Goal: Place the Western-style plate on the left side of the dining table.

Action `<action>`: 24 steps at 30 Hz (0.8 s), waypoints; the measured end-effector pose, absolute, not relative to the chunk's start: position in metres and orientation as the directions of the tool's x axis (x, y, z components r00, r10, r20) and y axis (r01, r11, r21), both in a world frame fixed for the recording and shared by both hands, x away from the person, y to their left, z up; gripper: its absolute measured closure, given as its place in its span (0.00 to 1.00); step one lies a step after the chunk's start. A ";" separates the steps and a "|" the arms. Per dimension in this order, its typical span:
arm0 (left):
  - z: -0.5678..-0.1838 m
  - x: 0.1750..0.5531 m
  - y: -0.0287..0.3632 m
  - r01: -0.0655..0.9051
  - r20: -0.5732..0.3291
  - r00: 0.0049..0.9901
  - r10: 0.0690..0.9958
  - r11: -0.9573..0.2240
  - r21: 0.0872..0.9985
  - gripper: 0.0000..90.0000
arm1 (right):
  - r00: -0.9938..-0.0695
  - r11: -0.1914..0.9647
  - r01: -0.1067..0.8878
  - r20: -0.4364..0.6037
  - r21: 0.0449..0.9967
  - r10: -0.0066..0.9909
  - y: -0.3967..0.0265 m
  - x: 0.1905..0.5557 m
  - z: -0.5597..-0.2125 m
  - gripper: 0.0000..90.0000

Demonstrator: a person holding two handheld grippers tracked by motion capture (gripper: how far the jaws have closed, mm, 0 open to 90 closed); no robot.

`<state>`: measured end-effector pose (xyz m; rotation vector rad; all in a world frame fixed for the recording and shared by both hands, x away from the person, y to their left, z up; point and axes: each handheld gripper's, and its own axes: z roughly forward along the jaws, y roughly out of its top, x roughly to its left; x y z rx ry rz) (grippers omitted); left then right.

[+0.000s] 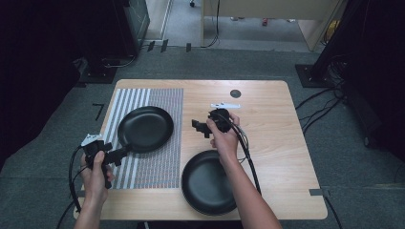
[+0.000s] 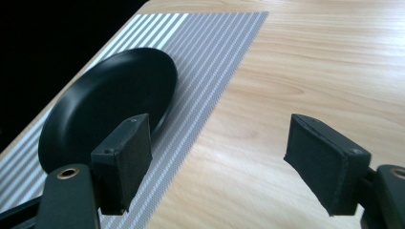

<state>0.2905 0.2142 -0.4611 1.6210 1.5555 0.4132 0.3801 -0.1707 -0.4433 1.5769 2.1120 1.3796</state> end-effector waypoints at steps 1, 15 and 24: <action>-0.461 0.291 0.214 0.663 -0.302 0.179 0.936 0.113 0.740 0.12 | -0.428 0.015 0.670 0.370 0.742 0.824 -0.171 0.380 -0.443 0.26; -0.473 0.249 0.212 0.672 -0.232 0.174 0.957 0.057 0.739 0.12 | -0.419 0.024 0.653 0.334 0.757 0.844 -0.222 0.335 -0.450 0.24; -0.490 0.227 0.226 0.673 -0.176 0.128 0.976 0.045 0.738 0.12 | -0.385 -0.011 0.646 0.338 0.763 0.859 -0.260 0.307 -0.462 0.24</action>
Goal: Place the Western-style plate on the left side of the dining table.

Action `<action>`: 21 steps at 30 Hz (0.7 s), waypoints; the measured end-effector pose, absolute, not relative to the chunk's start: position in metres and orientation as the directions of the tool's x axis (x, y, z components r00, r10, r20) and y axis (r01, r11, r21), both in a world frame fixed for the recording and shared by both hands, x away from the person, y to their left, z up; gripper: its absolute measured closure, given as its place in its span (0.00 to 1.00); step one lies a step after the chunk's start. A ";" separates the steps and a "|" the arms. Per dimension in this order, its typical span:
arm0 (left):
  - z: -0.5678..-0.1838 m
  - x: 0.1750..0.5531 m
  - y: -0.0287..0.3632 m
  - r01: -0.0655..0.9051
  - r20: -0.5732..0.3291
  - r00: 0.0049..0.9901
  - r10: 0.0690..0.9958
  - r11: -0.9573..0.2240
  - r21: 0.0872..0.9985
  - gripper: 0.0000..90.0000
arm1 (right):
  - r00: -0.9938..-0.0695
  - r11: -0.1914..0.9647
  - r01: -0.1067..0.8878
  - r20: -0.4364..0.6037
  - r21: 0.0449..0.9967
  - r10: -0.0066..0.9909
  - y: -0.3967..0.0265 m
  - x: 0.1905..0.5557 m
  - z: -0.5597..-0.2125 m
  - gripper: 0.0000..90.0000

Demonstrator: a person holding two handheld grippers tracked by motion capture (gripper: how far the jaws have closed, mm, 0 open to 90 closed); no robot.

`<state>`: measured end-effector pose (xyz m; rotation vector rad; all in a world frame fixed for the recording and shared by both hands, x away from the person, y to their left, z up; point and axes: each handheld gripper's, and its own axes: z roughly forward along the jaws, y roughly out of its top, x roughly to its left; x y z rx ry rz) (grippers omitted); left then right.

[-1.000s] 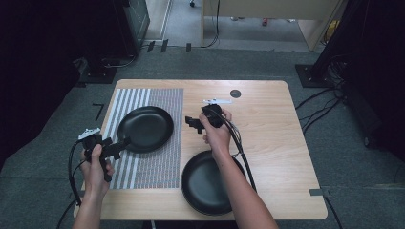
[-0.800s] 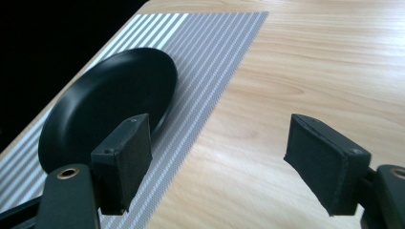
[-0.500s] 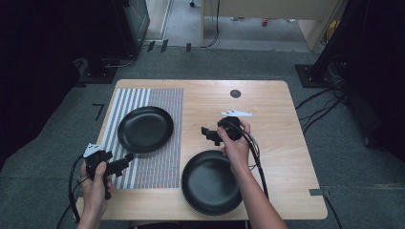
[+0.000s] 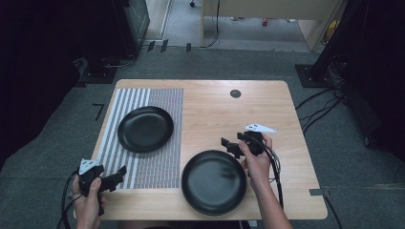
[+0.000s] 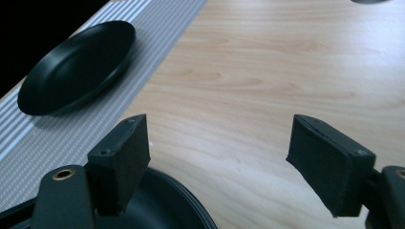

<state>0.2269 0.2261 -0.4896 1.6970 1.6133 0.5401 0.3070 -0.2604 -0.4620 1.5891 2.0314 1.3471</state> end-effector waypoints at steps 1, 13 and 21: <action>-0.491 0.225 0.227 0.674 -0.165 0.126 0.978 0.038 0.738 0.12 | -0.381 -0.015 0.646 0.339 0.763 0.860 -0.265 0.304 -0.464 0.24; -0.505 0.216 0.235 0.674 -0.062 0.107 0.992 -0.026 0.738 0.12 | -0.352 -0.022 0.646 0.324 0.763 0.878 -0.312 0.271 -0.486 0.22; -0.511 0.215 0.236 0.676 -0.014 0.101 0.995 -0.058 0.734 0.13 | -0.301 -0.051 0.641 0.313 0.766 0.901 -0.352 0.251 -0.492 0.22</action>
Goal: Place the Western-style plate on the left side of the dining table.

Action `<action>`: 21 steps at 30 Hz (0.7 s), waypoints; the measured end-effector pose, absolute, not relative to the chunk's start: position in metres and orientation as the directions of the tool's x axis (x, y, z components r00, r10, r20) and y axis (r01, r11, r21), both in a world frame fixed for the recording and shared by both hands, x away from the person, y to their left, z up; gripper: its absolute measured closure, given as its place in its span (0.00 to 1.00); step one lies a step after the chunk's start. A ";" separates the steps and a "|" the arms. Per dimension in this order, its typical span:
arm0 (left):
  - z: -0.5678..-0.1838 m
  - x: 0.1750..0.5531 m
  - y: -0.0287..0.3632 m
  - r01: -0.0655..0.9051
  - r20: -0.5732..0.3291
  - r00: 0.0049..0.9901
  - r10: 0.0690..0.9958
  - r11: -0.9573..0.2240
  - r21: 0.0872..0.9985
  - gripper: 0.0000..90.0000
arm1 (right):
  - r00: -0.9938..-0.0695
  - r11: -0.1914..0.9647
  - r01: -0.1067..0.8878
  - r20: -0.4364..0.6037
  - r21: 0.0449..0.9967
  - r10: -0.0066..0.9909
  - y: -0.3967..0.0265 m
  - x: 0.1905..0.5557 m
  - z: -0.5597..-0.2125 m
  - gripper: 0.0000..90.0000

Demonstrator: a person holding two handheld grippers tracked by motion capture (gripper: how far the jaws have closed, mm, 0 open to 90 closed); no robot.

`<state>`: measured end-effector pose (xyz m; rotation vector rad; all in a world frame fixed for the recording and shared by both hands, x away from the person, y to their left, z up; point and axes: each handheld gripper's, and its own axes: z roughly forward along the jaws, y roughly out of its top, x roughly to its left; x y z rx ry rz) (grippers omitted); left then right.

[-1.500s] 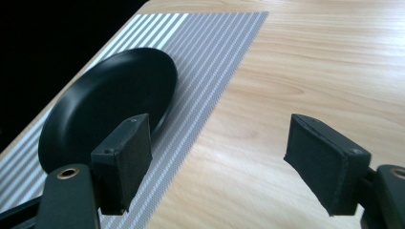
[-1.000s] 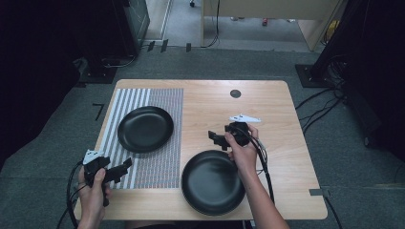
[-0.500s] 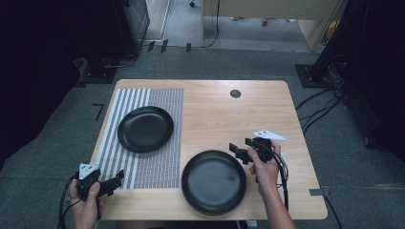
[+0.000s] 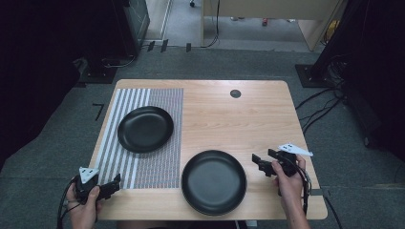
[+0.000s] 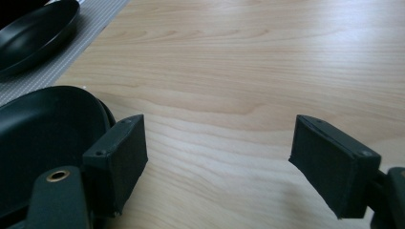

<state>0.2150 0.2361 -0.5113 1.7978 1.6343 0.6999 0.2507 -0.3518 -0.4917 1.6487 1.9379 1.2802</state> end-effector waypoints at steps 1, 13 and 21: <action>-0.511 0.215 0.236 0.676 -0.014 0.101 0.995 -0.058 0.734 0.14 | -0.299 -0.054 0.642 0.315 0.764 0.901 -0.355 0.248 -0.493 0.21; -0.518 0.213 0.234 0.674 0.002 0.104 0.995 -0.072 0.735 0.14 | -0.218 -0.095 0.649 0.305 0.755 0.927 -0.396 0.225 -0.506 0.22; -0.518 0.213 0.235 0.675 0.000 0.107 0.994 -0.073 0.734 0.14 | -0.151 -0.120 0.646 0.281 0.754 0.948 -0.422 0.210 -0.509 0.22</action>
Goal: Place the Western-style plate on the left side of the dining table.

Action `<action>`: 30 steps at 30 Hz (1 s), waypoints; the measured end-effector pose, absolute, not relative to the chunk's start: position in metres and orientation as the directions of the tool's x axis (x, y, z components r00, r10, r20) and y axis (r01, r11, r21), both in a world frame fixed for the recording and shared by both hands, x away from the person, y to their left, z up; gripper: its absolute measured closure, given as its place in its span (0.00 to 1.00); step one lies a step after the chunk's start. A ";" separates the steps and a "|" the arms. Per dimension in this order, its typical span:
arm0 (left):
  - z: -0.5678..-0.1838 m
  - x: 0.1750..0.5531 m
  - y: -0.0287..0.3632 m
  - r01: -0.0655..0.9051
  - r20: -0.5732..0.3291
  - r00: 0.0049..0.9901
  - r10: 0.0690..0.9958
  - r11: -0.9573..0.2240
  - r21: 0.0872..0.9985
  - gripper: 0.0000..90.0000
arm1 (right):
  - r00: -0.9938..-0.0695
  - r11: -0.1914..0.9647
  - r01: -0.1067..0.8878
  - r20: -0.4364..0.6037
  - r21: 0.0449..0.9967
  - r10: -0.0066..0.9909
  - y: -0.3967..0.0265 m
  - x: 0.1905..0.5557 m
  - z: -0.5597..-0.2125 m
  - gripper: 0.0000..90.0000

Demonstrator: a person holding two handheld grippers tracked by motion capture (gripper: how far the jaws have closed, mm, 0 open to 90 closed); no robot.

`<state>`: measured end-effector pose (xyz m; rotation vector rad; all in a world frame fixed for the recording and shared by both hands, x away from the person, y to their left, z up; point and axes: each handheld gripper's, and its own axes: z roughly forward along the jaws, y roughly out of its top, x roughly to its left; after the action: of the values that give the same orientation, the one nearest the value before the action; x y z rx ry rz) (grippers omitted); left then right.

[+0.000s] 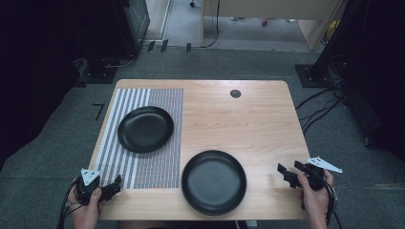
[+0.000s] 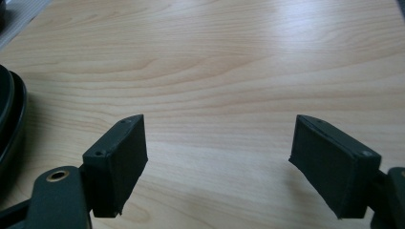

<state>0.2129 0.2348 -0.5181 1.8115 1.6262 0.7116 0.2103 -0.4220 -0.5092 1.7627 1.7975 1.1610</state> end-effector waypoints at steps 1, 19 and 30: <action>-0.518 0.213 0.235 0.674 -0.001 0.107 0.994 -0.072 0.735 0.13 | -0.147 -0.125 0.645 0.283 0.754 0.948 -0.424 0.208 -0.509 0.21; -0.519 0.210 0.236 0.665 0.000 0.121 0.993 -0.081 0.742 0.13 | -0.093 -0.061 0.672 0.166 0.738 0.982 -0.436 0.190 -0.522 0.20; -0.519 0.210 0.236 0.665 0.000 0.122 0.993 -0.082 0.742 0.13 | -0.071 0.027 0.681 0.030 0.732 0.997 -0.419 0.190 -0.526 0.14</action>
<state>0.2104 0.2361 -0.5192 1.8133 1.6041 0.7126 0.1895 -0.4188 -0.5256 1.7021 1.8049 0.8157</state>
